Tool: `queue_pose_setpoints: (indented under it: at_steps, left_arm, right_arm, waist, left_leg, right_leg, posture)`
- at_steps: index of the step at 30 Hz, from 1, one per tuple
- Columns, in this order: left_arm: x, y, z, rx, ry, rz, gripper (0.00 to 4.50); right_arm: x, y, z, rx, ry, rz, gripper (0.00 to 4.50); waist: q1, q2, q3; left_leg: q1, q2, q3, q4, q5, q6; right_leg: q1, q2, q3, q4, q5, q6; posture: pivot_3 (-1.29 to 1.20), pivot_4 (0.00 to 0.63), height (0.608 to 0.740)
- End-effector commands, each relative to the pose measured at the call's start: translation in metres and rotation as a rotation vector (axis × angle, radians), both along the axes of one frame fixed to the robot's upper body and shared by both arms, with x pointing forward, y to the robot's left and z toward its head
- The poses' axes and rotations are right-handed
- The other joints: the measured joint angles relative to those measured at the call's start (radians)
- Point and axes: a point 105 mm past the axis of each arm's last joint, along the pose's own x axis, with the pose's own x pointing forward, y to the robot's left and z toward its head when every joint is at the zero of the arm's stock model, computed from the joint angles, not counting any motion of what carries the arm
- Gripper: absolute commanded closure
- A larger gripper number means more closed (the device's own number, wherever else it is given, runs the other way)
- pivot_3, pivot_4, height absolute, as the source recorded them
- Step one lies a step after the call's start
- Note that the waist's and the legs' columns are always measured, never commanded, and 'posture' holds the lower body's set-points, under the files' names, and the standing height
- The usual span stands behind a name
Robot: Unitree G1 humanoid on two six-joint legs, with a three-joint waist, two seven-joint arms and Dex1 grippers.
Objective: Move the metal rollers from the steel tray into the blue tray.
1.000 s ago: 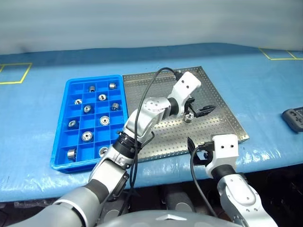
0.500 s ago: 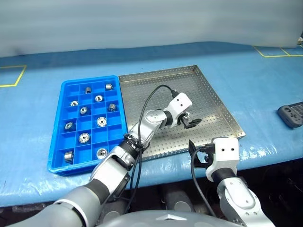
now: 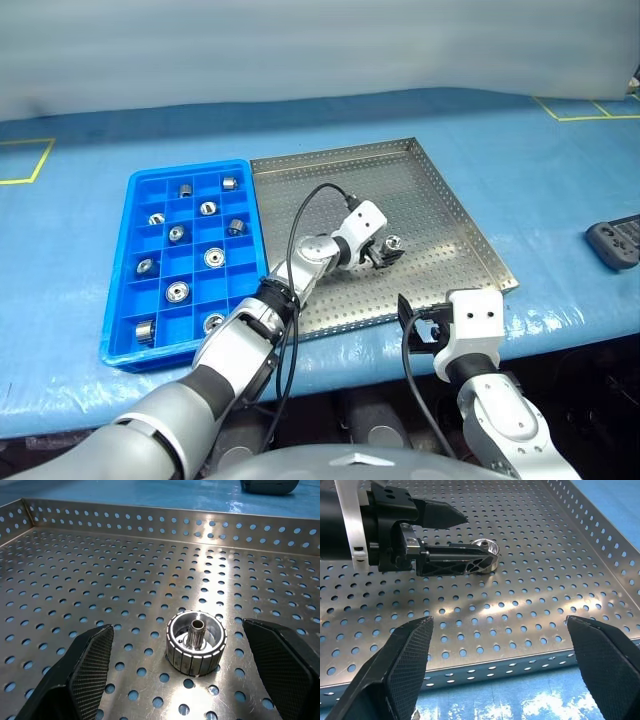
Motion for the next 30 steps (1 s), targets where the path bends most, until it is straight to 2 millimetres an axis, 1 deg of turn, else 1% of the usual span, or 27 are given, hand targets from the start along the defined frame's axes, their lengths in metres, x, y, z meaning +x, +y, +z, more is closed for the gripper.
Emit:
queue_pose_setpoints:
  at_steps: [1,3,5,8,12,15,17,21,25,28,30]
  left_arm:
    - [-0.05,-0.087,0.058,-0.187,-0.073,-0.237,0.02]
    - [-0.051,-0.081,0.067,-0.234,-0.079,-0.254,0.02]
    - [-0.051,-0.07,0.078,-0.265,-0.125,-0.26,0.02]
    - [-0.051,-0.049,0.093,-0.309,-0.145,-0.238,0.02]
    - [-0.055,-0.009,0.113,-0.341,-0.181,-0.189,0.02]
    - [-0.061,0.019,0.121,-0.351,-0.203,-0.14,0.02]
    - [-0.066,0.039,0.121,-0.349,-0.21,-0.106,0.02]
    - [-0.074,0.064,0.116,-0.324,-0.208,-0.04,0.02]
    - [-0.078,0.081,0.106,-0.305,-0.202,0.023,0.02]
    - [-0.082,0.089,0.1,-0.301,-0.169,0.035,0.02]
    - [-0.086,0.095,0.095,-0.284,-0.152,0.029,0.02]
  right_arm:
    - [0.001,0.0,0.015,-0.003,-0.066,0.003,0.0]
    - [0.002,-0.002,0.017,-0.004,-0.069,0.003,0.0]
    - [0.004,-0.003,0.019,-0.002,-0.07,0.002,0.0]
    - [0.012,-0.008,0.016,-0.006,-0.051,-0.018,0.0]
    - [0.034,-0.009,0.009,-0.003,-0.018,-0.049,0.0]
    - [0.055,-0.002,0.008,0.035,-0.018,-0.066,0.0]
    - [0.071,0.003,0.007,0.033,-0.019,-0.071,0.0]
    - [0.093,0.001,0.005,0.046,-0.025,-0.122,0.0]
    - [0.112,-0.006,-0.001,0.047,-0.025,-0.204,0.0]
    - [0.119,-0.01,-0.006,0.06,-0.023,-0.261,0.0]
    - [0.122,-0.017,-0.009,0.051,-0.022,-0.312,0.0]
  waist:
    - [-0.003,0.0,0.0]
    - [-0.004,0.0,0.0]
    - [-0.001,0.0,0.0]
    - [0.006,0.0,0.0]
    - [0.01,0.0,0.0]
    - [0.02,0.001,0.0]
    - [0.029,0.001,0.0]
    - [0.068,0.001,0.0]
    - [0.099,0.001,0.0]
    - [0.116,0.001,0.0]
    - [0.119,0.001,0.0]
  left_leg:
    - [0.0,0.0,0.0,0.0,0.0,0.0]
    - [0.0,0.0,0.0,0.0,0.0,0.0]
    - [0.0,0.0,0.0,0.0,0.0,0.0]
    - [0.0,0.0,0.0,-0.001,0.0,0.0]
    - [0.002,0.001,0.001,-0.002,0.0,0.0]
    - [0.003,0.002,0.0,-0.001,0.001,0.0]
    - [0.005,0.002,0.0,-0.001,0.001,0.0]
    - [0.005,0.001,0.0,-0.001,0.002,0.0]
    - [0.002,0.0,0.0,-0.001,0.001,0.001]
    - [0.001,-0.001,0.0,-0.001,0.001,0.001]
    - [0.001,0.0,0.0,-0.001,0.001,0.001]
  right_leg:
    - [0.0,0.0,0.0,0.0,0.0,0.0]
    - [0.0,0.0,0.0,0.0,0.0,0.0]
    - [0.0,0.0,0.0,0.0,0.0,0.0]
    - [0.0,-0.001,0.0,0.0,0.0,0.0]
    - [0.001,0.0,0.002,0.001,0.0,0.0]
    - [0.001,0.002,0.002,0.003,0.001,-0.001]
    - [0.001,0.004,0.002,0.003,0.002,-0.002]
    - [0.002,0.003,0.003,0.002,0.002,-0.002]
    - [0.001,0.002,0.003,-0.001,0.003,0.0]
    - [0.001,0.001,0.003,-0.001,0.003,0.0]
    - [0.001,0.001,0.003,-0.001,0.003,0.0]
  posture:
    - [-0.25,0.15,0.74]
    - [-0.22,0.15,0.74]
    - [-0.2,0.15,0.74]
    - [-0.16,0.15,0.74]
    - [-0.1,0.15,0.74]
    - [-0.07,0.15,0.74]
    - [-0.04,0.15,0.74]
    - [0.0,0.15,0.74]
    - [0.02,0.15,0.74]
    - [0.03,0.15,0.74]
    - [0.04,0.15,0.74]
